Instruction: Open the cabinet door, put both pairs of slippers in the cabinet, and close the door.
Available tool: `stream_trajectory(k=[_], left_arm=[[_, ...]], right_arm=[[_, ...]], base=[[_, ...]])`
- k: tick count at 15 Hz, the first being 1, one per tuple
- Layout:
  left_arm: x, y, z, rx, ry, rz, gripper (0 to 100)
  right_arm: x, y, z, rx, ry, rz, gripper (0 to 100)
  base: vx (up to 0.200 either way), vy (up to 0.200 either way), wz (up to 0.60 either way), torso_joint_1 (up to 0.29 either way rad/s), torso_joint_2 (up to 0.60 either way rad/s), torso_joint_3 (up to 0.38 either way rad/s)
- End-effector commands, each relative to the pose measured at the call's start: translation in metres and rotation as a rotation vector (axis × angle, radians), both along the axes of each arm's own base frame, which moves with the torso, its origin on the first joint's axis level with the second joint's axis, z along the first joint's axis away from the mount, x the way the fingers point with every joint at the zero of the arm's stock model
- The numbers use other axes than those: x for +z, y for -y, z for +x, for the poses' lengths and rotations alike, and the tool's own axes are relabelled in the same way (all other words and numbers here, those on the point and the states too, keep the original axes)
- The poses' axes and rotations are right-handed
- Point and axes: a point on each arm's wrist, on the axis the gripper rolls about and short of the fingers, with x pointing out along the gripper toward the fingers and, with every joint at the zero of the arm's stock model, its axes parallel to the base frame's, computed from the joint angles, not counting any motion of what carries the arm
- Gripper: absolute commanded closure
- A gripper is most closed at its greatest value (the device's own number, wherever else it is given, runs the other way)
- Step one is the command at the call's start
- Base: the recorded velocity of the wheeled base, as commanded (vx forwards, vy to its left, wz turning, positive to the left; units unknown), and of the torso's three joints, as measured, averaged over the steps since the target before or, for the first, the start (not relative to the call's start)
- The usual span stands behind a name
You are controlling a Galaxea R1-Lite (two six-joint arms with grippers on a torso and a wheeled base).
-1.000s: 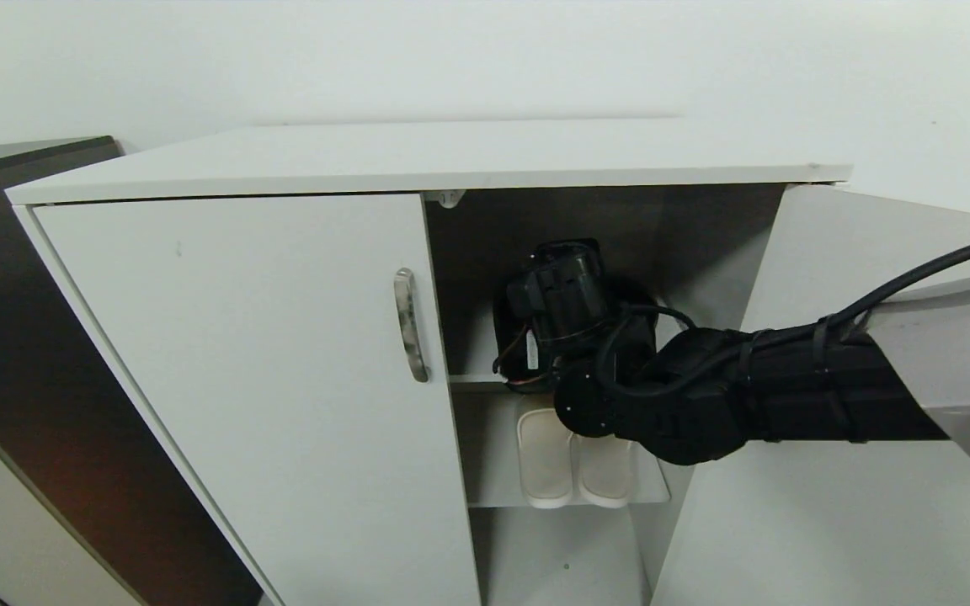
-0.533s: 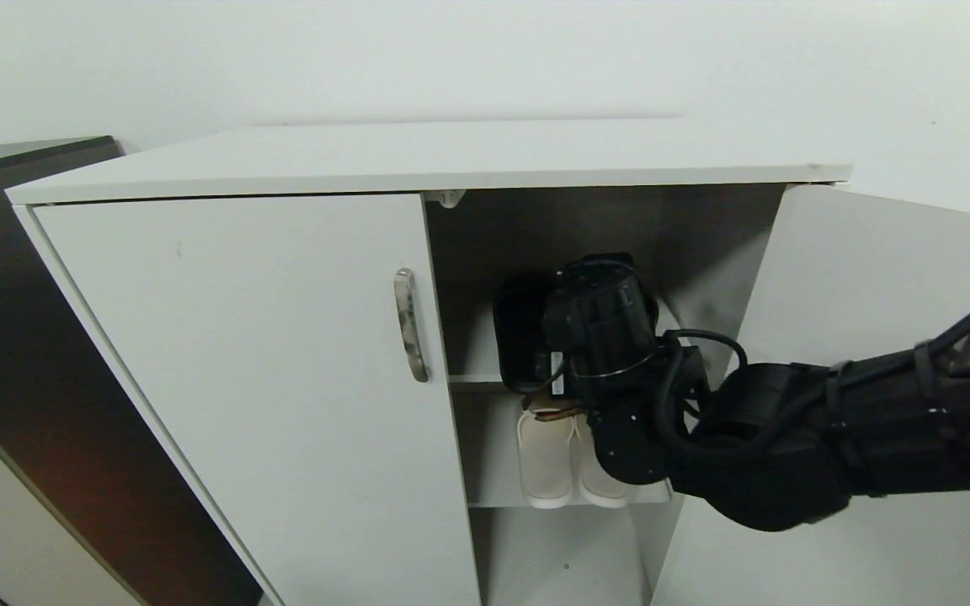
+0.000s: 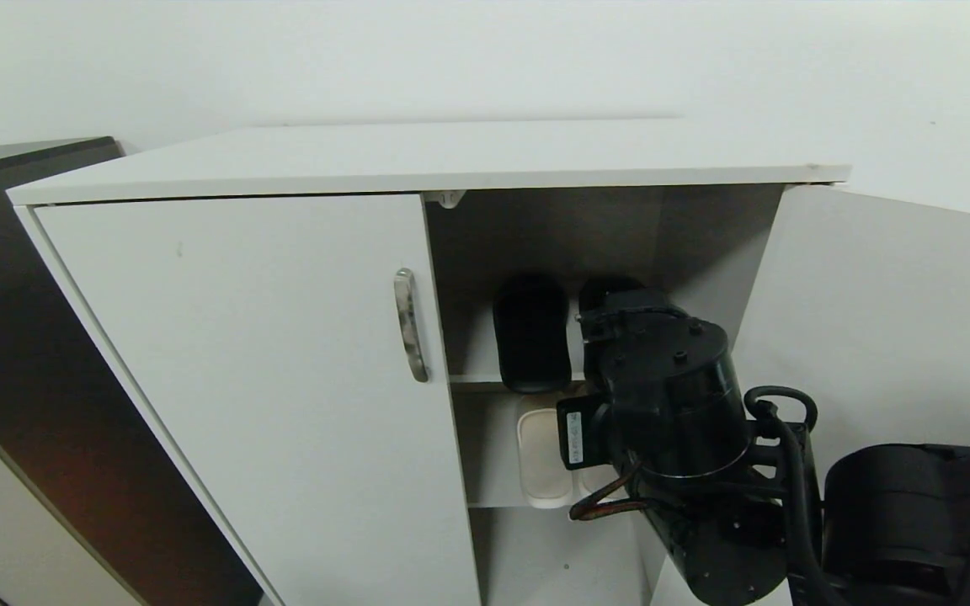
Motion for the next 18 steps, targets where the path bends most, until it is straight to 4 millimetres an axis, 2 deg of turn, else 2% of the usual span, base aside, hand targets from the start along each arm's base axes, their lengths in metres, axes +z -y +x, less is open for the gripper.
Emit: stream_trajectory(k=[1, 8, 18], left_arm=[[0.0, 0.0, 0.0, 0.0, 0.001, 0.0, 100], [0.0, 0.0, 0.0, 0.002, 0.001, 0.0, 100], [0.0, 0.0, 0.0, 0.0, 0.001, -0.002, 100]], right_arm=[[-0.0021, -0.0007, -0.0009, 0.004, 0.001, 0.002, 100], [-0.0023, -0.0005, -0.001, 0.003, 0.013, 0.017, 100], [-0.0054, 0.0013, 0.0003, -0.002, 0.007, 0.011, 100]], base=[[0.0, 0.0, 0.0, 0.0, 0.0, 0.0], [0.0, 0.0, 0.0, 0.0, 0.0, 0.0], [-0.2, 0.0, 0.0, 0.006, 0.0, 0.0]])
